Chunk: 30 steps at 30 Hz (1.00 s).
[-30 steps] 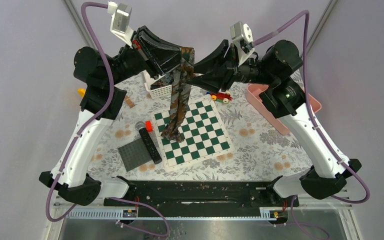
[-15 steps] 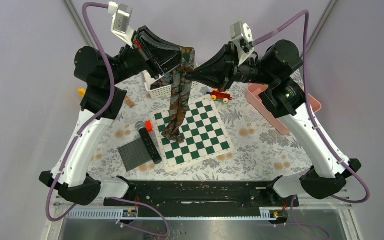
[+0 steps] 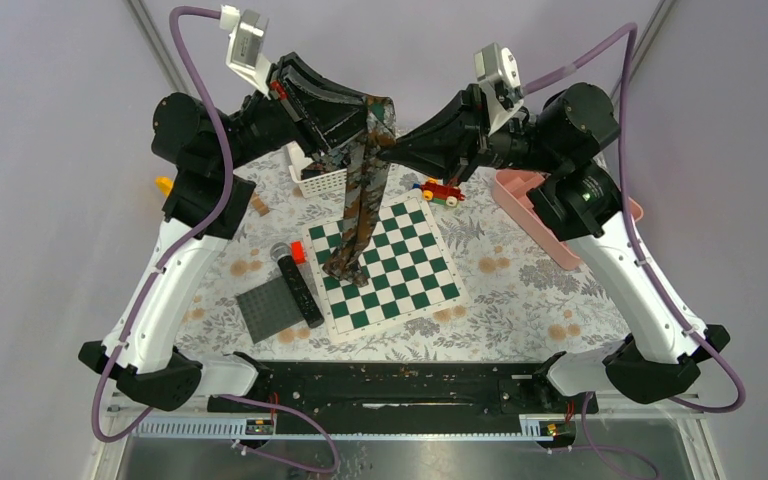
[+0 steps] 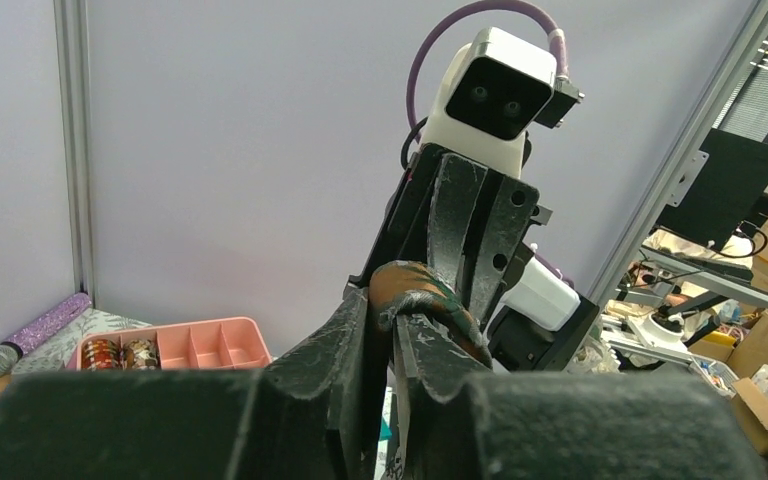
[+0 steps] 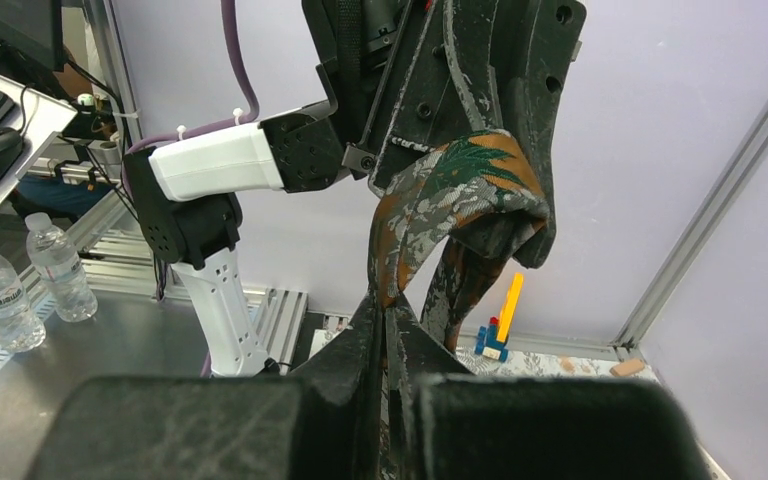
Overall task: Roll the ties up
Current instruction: Flatten out the tie at the center of the board.
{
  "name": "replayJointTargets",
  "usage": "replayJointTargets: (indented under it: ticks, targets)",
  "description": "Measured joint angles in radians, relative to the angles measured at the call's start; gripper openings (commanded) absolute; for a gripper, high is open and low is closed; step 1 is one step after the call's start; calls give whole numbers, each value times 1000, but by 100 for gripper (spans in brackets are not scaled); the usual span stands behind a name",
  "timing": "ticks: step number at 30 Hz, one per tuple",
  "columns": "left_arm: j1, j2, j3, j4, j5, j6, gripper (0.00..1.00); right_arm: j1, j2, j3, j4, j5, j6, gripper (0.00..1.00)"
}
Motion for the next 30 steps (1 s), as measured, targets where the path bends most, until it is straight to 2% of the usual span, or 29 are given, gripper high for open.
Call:
replayJointTargets:
  ticks: [11,30]
  targets:
    - [-23,-2,-17,-10,1,45,32,0,0,35,-2,1,0,0]
    - [-34,-27,-97,-3,15,72,37,0,0,91,-12,2,8,0]
